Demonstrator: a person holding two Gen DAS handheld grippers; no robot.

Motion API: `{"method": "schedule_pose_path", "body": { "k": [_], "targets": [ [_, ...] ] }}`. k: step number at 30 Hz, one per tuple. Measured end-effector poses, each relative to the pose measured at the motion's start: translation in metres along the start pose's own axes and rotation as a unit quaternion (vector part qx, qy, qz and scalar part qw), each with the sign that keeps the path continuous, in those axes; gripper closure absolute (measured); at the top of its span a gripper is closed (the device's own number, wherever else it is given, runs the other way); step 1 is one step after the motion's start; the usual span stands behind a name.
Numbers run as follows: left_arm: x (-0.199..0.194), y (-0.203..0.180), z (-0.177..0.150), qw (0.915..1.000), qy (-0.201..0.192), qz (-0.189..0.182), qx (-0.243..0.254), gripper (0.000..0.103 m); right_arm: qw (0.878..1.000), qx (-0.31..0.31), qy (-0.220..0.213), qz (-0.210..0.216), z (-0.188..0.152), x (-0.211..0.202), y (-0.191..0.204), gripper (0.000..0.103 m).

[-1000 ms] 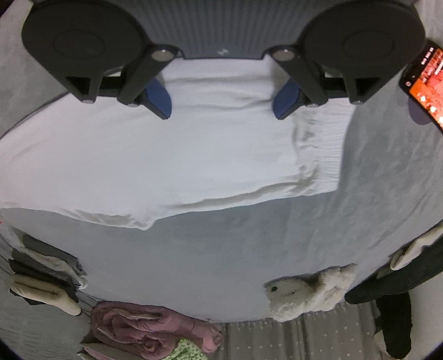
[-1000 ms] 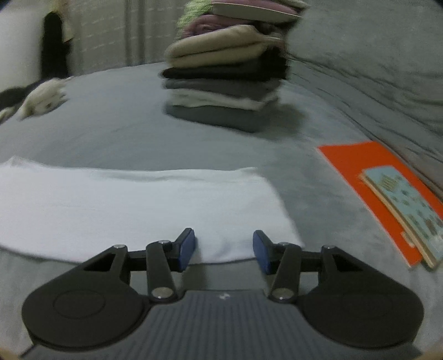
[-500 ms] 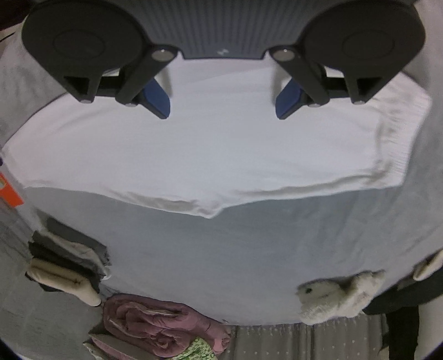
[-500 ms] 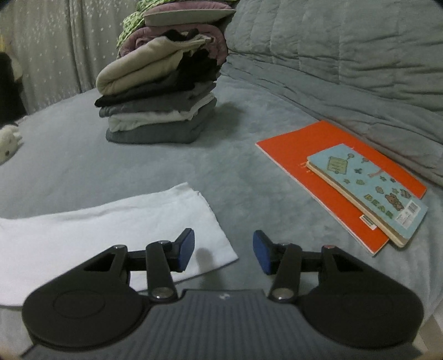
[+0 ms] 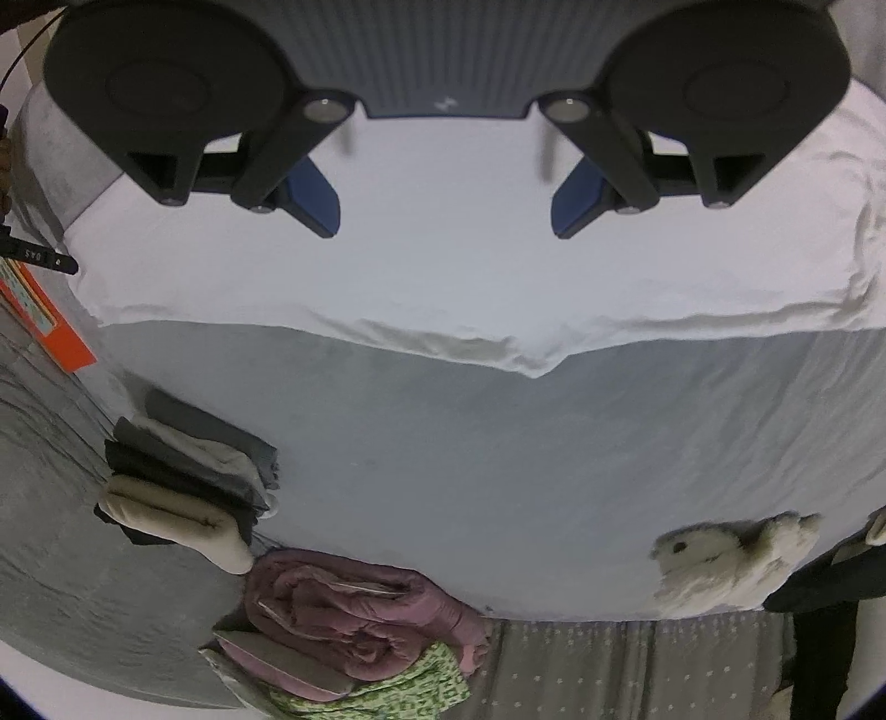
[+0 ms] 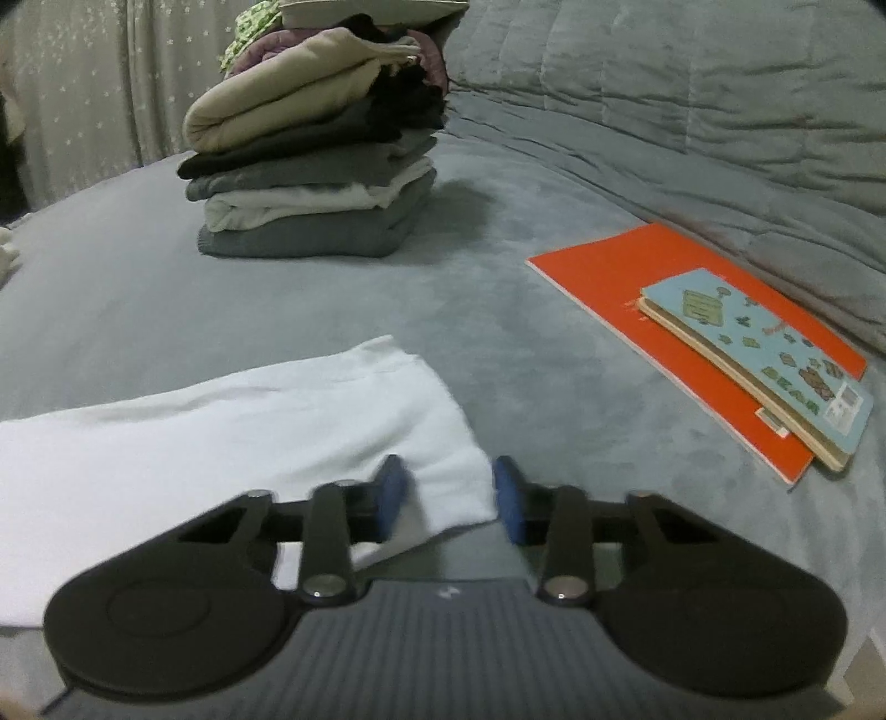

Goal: Fold clothes

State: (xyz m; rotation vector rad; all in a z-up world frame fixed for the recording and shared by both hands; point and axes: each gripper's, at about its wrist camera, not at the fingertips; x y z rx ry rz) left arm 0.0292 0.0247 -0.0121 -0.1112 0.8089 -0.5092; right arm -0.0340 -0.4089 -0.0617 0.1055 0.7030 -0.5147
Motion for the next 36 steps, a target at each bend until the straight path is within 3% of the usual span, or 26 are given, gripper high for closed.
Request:
{"method": "schedule_pose_path", "body": {
  "k": [2, 6, 10, 18, 22, 28, 36],
  "targets": [
    [0.002, -0.003, 0.003, 1.0000, 0.000, -0.003, 0.005, 0.019, 1.000, -0.005, 0.000, 0.002, 0.000, -0.001, 0.007, 0.090],
    [0.003, -0.006, 0.007, 0.9999, -0.001, -0.011, 0.012, 0.019, 1.000, -0.018, -0.005, -0.008, 0.003, -0.006, 0.019, 0.093],
    [0.001, -0.006, 0.009, 0.9996, -0.007, -0.026, 0.009, 0.019, 1.000, -0.012, -0.015, 0.018, 0.012, -0.018, 0.029, 0.094],
    [0.004, 0.003, 0.012, 0.9925, -0.003, -0.107, -0.059, 0.024, 0.995, -0.047, -0.041, 0.084, 0.023, -0.054, 0.077, 0.094],
    [0.011, 0.011, 0.011, 0.9819, 0.008, -0.151, -0.114, 0.024, 0.989, -0.066, -0.040, 0.129, 0.025, -0.068, 0.106, 0.094],
    [0.022, 0.026, 0.008, 0.9574, 0.015, -0.207, -0.200, 0.024, 0.978, -0.108, -0.030, 0.179, 0.020, -0.080, 0.153, 0.094],
    [0.034, 0.029, 0.005, 0.9358, 0.028, -0.248, -0.249, 0.030, 0.960, -0.163, -0.014, 0.225, 0.001, -0.094, 0.207, 0.094]
  ]
}}
Point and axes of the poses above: each gripper's, at about its wrist camera, not at the fingertips, and x roughly the way its jaws point, y to its left, z to its top, and after that the axes turned 8 degrees about -z, right-handed
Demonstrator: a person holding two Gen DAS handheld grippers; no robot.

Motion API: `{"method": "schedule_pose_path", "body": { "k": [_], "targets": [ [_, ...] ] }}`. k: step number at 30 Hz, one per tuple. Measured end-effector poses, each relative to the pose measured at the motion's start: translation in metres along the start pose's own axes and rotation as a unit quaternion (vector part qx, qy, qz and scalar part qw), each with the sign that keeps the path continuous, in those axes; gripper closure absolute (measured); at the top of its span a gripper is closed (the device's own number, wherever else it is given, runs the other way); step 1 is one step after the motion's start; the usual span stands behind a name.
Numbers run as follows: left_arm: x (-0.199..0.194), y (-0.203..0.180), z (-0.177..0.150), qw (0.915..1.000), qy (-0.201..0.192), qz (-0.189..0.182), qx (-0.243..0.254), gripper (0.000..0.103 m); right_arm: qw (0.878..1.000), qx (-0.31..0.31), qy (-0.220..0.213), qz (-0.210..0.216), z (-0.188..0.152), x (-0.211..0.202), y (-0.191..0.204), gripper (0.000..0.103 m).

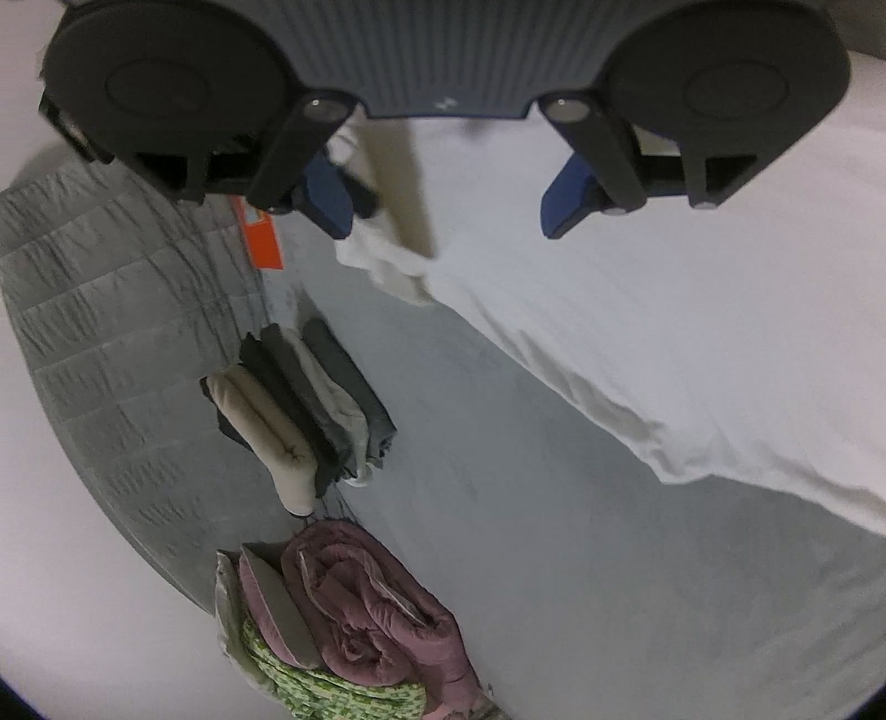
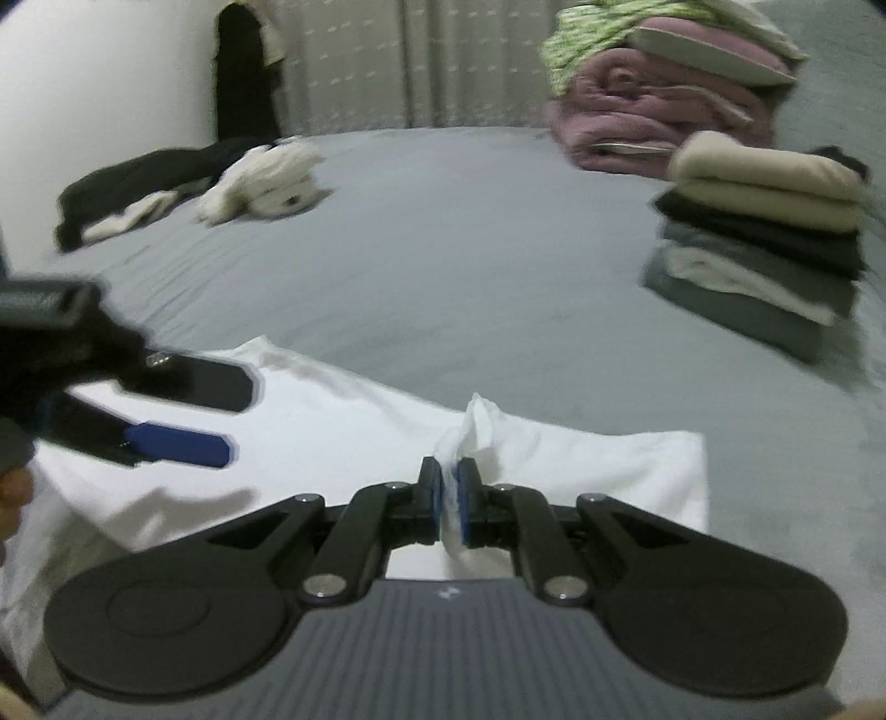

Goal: Fold clothes
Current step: 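Grasp the white garment edge with the right gripper while the left gripper grasps beside it, then lift and carry the held garment edge over with both grippers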

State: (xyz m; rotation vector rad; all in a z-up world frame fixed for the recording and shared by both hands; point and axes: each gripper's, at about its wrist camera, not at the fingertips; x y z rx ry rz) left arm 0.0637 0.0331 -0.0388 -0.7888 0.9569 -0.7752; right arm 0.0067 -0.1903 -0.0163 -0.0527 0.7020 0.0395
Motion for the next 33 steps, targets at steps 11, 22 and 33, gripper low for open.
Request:
{"method": "schedule_pose_path", "body": {
  "k": [11, 22, 33],
  "targets": [
    [0.031, 0.006, -0.007, 0.9974, 0.035, -0.033, -0.054, 0.042, 0.998, -0.047, 0.012, 0.031, -0.013, -0.001, 0.031, 0.094],
    [0.060, 0.017, -0.020, 0.9914, 0.020, -0.048, -0.120, 0.075, 0.998, -0.038, 0.009, 0.042, -0.013, -0.010, 0.025, 0.094],
    [0.051, 0.013, -0.022, 0.9855, -0.054, -0.050, -0.153, 0.081, 0.998, -0.035, 0.012, 0.043, -0.014, -0.007, 0.021, 0.094]
  ]
}}
Point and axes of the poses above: each gripper's, at about its wrist camera, not at the fingertips, and x roughly the way its jaws point, y to its left, z to its top, and after that the axes turned 8 degrees about -z, right-handed
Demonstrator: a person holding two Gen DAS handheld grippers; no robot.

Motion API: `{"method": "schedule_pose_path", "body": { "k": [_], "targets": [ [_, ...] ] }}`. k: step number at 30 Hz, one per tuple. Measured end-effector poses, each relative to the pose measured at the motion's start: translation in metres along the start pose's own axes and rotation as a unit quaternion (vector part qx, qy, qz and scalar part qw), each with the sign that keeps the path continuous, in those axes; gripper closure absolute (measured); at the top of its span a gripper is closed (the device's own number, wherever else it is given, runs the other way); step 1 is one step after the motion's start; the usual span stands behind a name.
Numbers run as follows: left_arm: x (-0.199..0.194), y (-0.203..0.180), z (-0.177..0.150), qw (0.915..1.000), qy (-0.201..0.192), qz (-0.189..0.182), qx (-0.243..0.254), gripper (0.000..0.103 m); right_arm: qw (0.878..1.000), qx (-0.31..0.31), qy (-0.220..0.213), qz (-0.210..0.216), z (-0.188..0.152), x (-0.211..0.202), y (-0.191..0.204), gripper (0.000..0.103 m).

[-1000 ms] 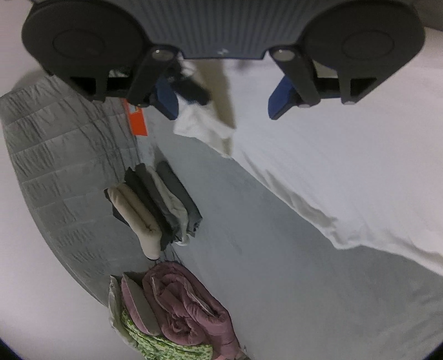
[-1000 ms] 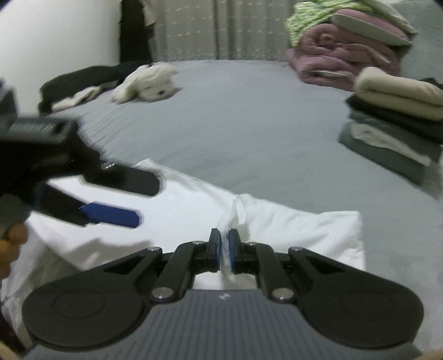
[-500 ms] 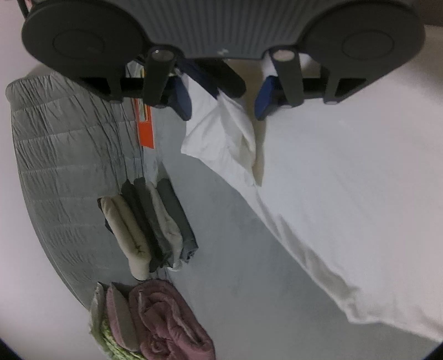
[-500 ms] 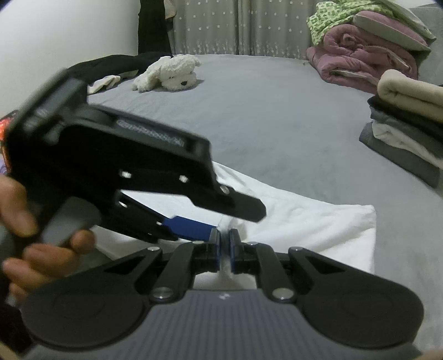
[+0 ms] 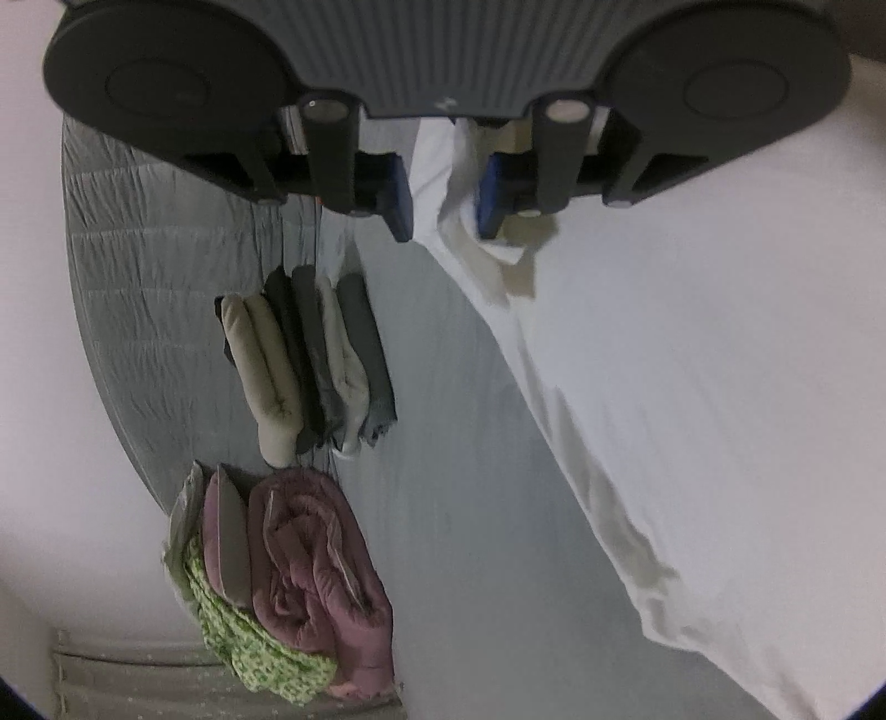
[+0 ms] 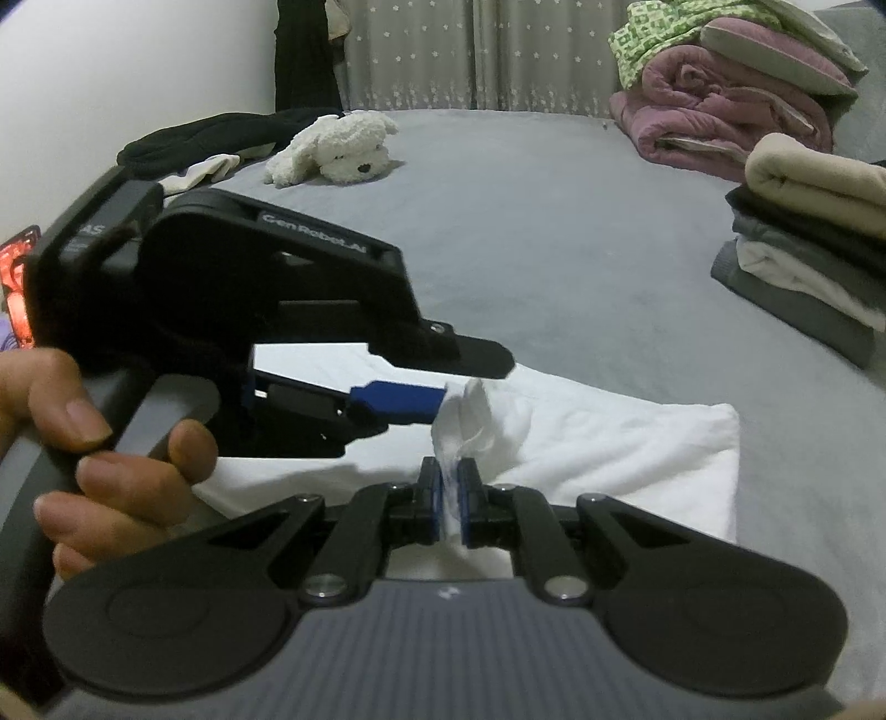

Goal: Fold clothes
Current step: 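Lift and carry the held garment edge over with both grippers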

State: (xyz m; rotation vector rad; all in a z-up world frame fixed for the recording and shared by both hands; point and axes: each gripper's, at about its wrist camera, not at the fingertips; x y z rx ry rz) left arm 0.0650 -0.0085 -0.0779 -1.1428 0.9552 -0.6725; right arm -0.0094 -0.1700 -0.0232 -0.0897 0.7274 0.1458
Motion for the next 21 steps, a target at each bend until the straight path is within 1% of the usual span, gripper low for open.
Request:
{"method": "schedule_pose_path", "body": {
  "k": [4, 6, 9, 16, 21],
  "targets": [
    [0.001, -0.001, 0.001, 0.9999, -0.003, 0.009, 0.009, 0.083, 1.000, 0.001, 0.003, 0.001, -0.001, 0.001, -0.001, 0.094],
    [0.001, 0.002, 0.001, 0.9997, -0.005, 0.020, 0.014, 0.091, 1.000, 0.001, 0.005, 0.001, -0.001, 0.002, -0.001, 0.094],
    [0.001, 0.003, 0.001, 0.9991, -0.008, 0.031, 0.026, 0.099, 1.000, -0.001, 0.006, -0.001, -0.002, 0.003, 0.000, 0.094],
    [-0.002, -0.008, 0.000, 0.9956, -0.019, 0.052, 0.075, 0.101, 1.000, -0.001, -0.001, -0.001, 0.003, 0.001, 0.003, 0.094],
    [-0.014, -0.021, 0.006, 0.9904, -0.031, 0.062, 0.119, 0.101, 1.000, 0.004, -0.016, 0.003, 0.013, -0.004, 0.008, 0.093]
  ]
}}
Point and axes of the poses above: each gripper's, at about its wrist camera, not at the fingertips, and x roughly the way its jaws point, y to its left, z to its top, and after that the axes turned 8 degrees about -z, right-handed
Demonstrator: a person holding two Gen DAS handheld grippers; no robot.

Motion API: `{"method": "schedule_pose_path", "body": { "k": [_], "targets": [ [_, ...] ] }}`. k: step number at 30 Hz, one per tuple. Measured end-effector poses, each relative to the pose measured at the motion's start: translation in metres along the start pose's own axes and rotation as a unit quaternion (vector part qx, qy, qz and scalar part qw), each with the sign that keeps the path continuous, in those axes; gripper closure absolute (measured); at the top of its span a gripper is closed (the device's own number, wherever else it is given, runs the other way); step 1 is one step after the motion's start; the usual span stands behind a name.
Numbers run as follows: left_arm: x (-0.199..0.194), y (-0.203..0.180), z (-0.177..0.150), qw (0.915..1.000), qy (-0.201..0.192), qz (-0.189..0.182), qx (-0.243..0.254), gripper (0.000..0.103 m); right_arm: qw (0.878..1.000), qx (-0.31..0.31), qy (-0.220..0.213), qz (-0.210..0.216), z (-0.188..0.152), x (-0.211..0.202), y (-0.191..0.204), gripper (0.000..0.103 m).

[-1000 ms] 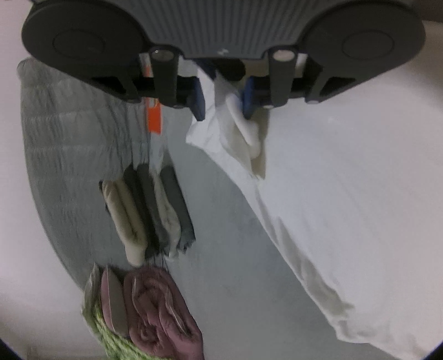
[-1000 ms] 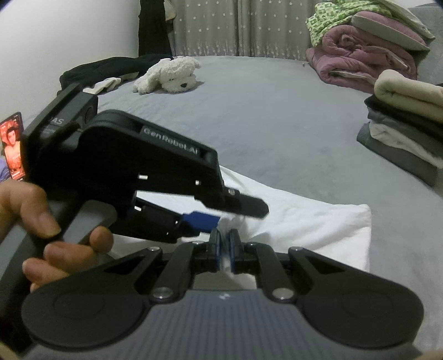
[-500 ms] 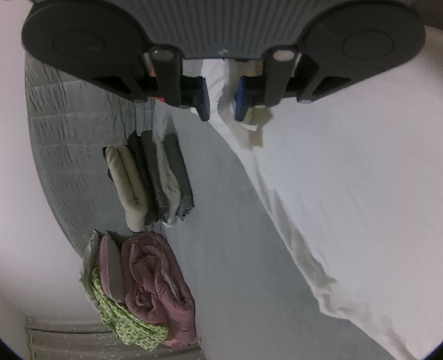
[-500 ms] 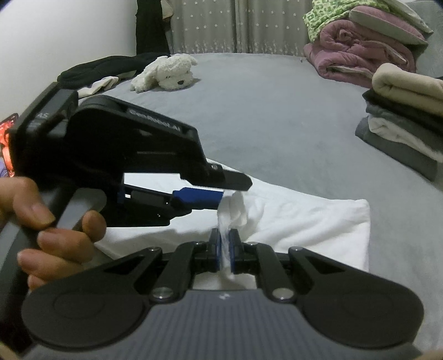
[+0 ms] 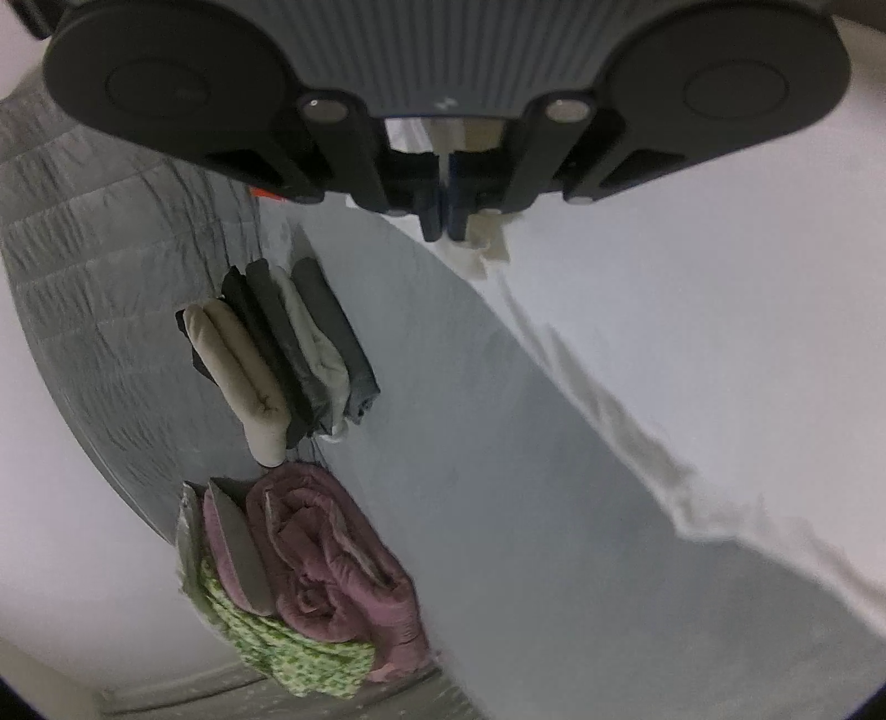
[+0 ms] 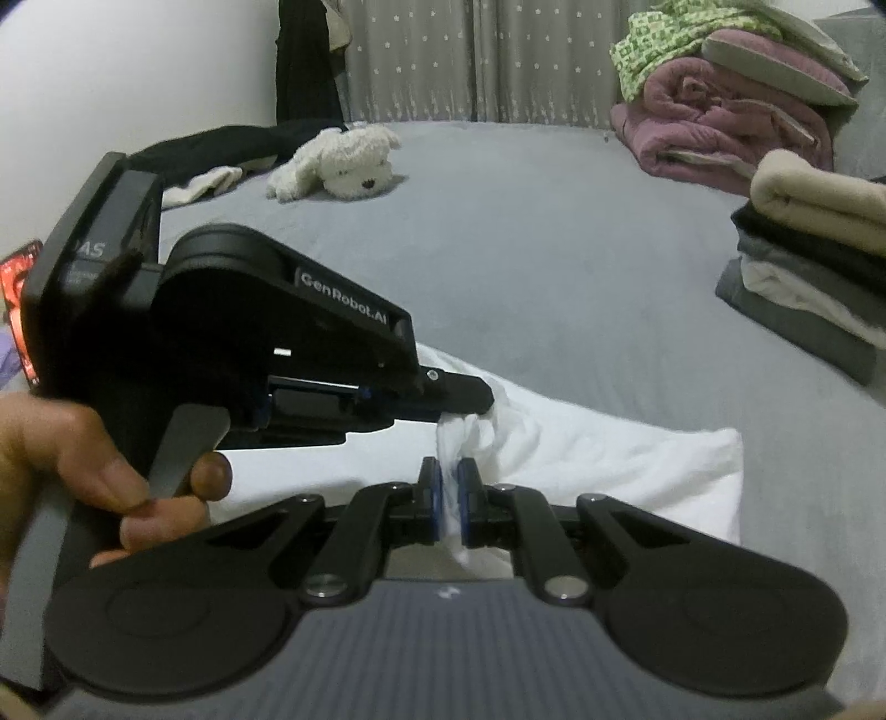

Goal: Fold clothes
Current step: 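Lift and carry the held garment edge over with both grippers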

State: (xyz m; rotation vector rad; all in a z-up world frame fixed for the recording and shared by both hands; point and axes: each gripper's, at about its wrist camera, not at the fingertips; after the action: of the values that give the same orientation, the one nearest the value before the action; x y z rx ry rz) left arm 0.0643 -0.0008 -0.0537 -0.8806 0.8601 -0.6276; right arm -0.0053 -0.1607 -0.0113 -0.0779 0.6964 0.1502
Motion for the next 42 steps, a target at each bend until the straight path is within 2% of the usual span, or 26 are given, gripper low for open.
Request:
{"method": "schedule_pose_path", "body": {
  "k": [11, 26, 42],
  "targets": [
    [-0.044, -0.003, 0.026, 0.9961, -0.037, 0.039, 0.070, 0.101, 0.999, 0.002, -0.018, 0.031, 0.020, 0.007, 0.033, 0.093],
    [-0.108, 0.030, 0.063, 0.9911, -0.068, 0.087, 0.074, 0.101, 0.996, 0.008, -0.021, 0.084, 0.040, 0.026, 0.099, 0.093],
    [-0.159, 0.067, 0.095, 0.9803, -0.094, 0.145, 0.096, 0.101, 0.991, 0.024, -0.017, 0.130, 0.054, 0.051, 0.164, 0.093]
  ]
}}
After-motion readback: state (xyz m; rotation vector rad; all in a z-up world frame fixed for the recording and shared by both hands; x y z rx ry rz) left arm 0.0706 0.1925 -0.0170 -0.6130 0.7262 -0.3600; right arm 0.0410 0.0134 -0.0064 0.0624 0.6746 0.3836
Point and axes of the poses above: each gripper's, at about its wrist camera, not at the fingertips, and x roughly the way its jaws point, y to its left, z to its top, and after that the axes turned 8 degrees about -z, right-handed
